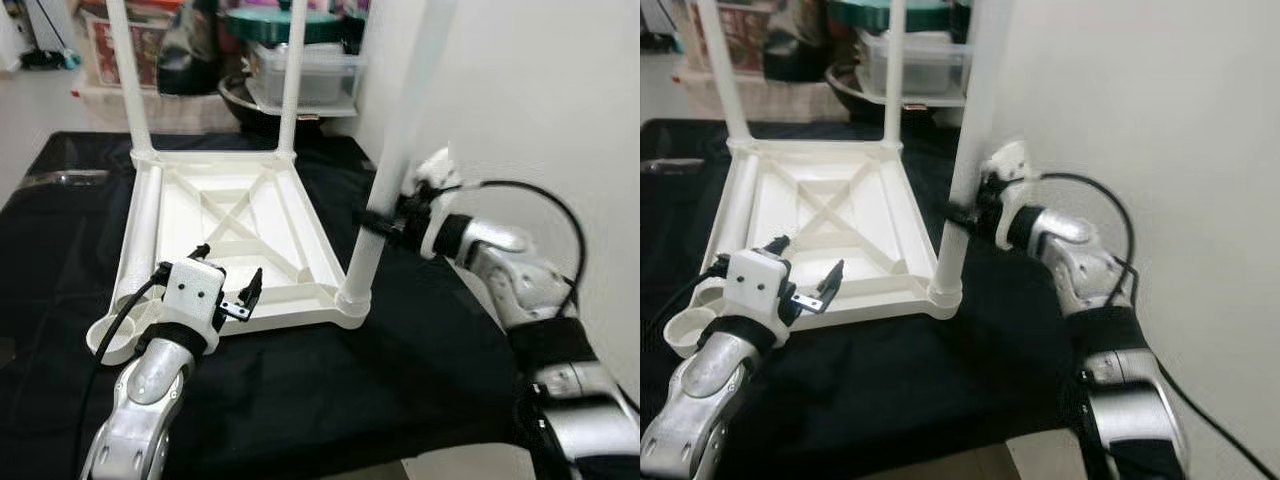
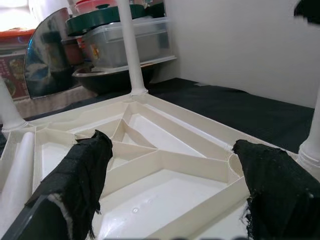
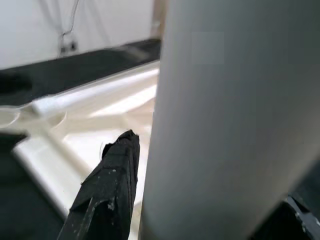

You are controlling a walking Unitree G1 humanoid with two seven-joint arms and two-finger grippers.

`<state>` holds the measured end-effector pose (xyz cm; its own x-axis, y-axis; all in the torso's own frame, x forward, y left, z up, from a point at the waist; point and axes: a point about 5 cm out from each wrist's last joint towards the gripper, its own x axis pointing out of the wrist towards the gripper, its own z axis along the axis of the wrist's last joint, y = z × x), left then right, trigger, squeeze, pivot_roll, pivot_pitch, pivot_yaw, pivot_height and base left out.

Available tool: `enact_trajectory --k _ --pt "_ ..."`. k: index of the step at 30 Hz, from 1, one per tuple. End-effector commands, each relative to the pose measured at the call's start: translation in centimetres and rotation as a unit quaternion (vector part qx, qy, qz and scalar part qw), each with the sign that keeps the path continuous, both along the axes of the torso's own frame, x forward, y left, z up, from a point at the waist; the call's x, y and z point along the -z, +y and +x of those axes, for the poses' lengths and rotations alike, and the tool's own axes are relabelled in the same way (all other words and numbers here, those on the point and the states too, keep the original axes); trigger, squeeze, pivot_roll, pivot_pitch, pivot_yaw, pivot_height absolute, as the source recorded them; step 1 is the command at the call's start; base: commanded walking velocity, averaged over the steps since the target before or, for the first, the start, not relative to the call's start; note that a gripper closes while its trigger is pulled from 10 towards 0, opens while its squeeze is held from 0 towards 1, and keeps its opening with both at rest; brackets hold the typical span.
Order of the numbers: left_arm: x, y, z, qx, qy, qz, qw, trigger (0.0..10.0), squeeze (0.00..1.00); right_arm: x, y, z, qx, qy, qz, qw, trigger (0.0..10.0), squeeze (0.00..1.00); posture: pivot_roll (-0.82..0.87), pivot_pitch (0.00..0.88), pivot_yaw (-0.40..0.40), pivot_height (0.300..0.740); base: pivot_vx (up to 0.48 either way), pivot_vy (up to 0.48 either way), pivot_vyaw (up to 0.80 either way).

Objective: Building children table

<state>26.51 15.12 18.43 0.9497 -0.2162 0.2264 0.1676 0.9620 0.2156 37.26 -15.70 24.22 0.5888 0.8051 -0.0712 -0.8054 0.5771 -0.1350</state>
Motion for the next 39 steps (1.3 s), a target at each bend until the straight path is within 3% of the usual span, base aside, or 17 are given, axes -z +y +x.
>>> enact_trajectory --k 1,4,5,6,8,13,18,20,22,24,26,28,29,31,34,35,39 --pt "0.5 -0.2 0.0 0.003 0.006 0.008 1.000 10.0 0.00 -0.1 0.2 0.0 -0.035 0.003 -0.015 0.999 10.0 0.00 0.12 0.000 -0.161 0.740 0.000 0.000 0.00" --pt "0.6 -0.2 -0.1 0.004 0.006 0.008 1.000 10.0 0.00 -0.1 -0.1 0.2 -0.060 0.016 -0.023 0.998 10.0 0.00 0.12 0.000 -0.171 0.740 0.000 0.000 0.00" --pt "0.6 -0.2 -0.1 0.004 0.006 0.008 1.000 10.0 0.00 -0.2 -0.2 0.5 -0.055 0.015 -0.025 0.998 3.1 0.00 0.13 0.000 -0.181 0.740 0.000 0.000 0.00" --pt "0.6 -0.3 -0.1 0.004 0.006 0.009 1.000 10.0 0.00 -0.3 -0.3 0.8 -0.054 0.012 -0.028 0.998 0.7 0.00 0.14 0.000 -0.187 0.740 0.000 0.000 0.00" --pt "0.7 -0.3 -0.2 0.004 0.006 0.009 1.000 10.0 0.00 -0.4 -0.6 1.0 -0.055 0.015 -0.026 0.998 0.0 0.00 0.14 0.000 -0.188 0.740 0.000 0.000 0.00" --pt "0.7 -0.2 -0.3 0.003 0.006 0.009 1.000 10.0 0.00 -0.6 -1.1 1.3 -0.057 0.017 -0.015 0.998 0.0 0.00 0.14 0.000 -0.190 0.740 0.000 0.000 0.00" --pt "0.9 -0.2 -0.5 0.002 0.009 0.009 1.000 10.0 0.00 -0.4 -1.9 2.4 0.056 0.013 0.014 0.998 0.0 0.00 0.14 0.000 -0.192 0.740 0.000 0.000 0.00" --pt "1.0 -0.3 -0.7 0.002 0.010 0.008 1.000 10.0 0.00 1.7 -4.0 3.3 0.393 0.045 0.076 0.915 0.0 0.00 0.13 0.000 -0.193 0.740 0.000 0.000 0.00" --pt "1.0 -0.3 -0.7 0.002 0.010 0.008 1.000 10.0 0.00 1.7 -4.0 3.3 0.393 0.045 0.076 0.915 0.0 0.00 0.13 0.000 -0.193 0.740 0.000 0.000 0.00" --pt "1.0 -0.3 -0.7 0.001 0.010 0.006 1.000 10.0 0.00 4.0 -2.1 0.8 0.496 0.064 0.108 0.859 0.0 0.00 0.14 0.000 -0.184 0.740 0.000 0.000 0.00" --pt "0.9 -0.4 -0.7 0.006 0.011 0.006 1.000 10.0 0.00 5.0 2.5 -2.0 0.469 0.088 0.134 0.869 0.0 0.00 0.13 0.000 -0.159 0.740 0.000 0.000 0.00" --pt "0.9 -0.5 -0.7 0.010 0.011 0.008 1.000 10.0 0.00 5.1 4.0 -2.6 0.450 0.100 0.139 0.876 0.0 0.00 0.13 0.000 -0.159 0.740 0.000 0.000 0.00" --pt "0.9 -0.5 -0.6 0.012 0.011 0.008 1.000 10.0 0.00 4.5 5.4 -2.6 0.416 0.097 0.148 0.892 8.4 0.00 0.12 0.000 -0.153 0.740 0.000 0.000 0.00" --pt "0.8 -0.5 -0.5 0.013 0.011 0.008 1.000 10.0 0.00 3.4 6.2 -2.4 0.387 0.087 0.168 0.903 10.0 0.00 0.11 0.000 -0.146 0.740 0.000 0.000 0.00" --pt "0.8 -0.4 -0.3 0.013 0.010 0.008 1.000 10.0 0.00 1.9 6.6 -2.1 0.351 0.062 0.187 0.915 10.0 0.00 0.11 0.000 -0.147 0.740 0.000 0.000 0.00" --pt "0.7 -0.4 -0.2 0.014 0.009 0.008 1.000 10.0 0.00 0.5 6.3 -1.8 0.325 0.044 0.200 0.923 10.0 1.00 0.10 0.000 -0.146 0.740 0.000 0.000 0.00" --pt "0.6 -0.4 0.0 0.014 0.005 0.007 1.000 10.0 0.00 -2.9 5.5 -1.7 0.239 0.007 0.218 0.946 10.0 1.00 0.10 0.000 -0.153 0.740 0.000 0.000 0.00"
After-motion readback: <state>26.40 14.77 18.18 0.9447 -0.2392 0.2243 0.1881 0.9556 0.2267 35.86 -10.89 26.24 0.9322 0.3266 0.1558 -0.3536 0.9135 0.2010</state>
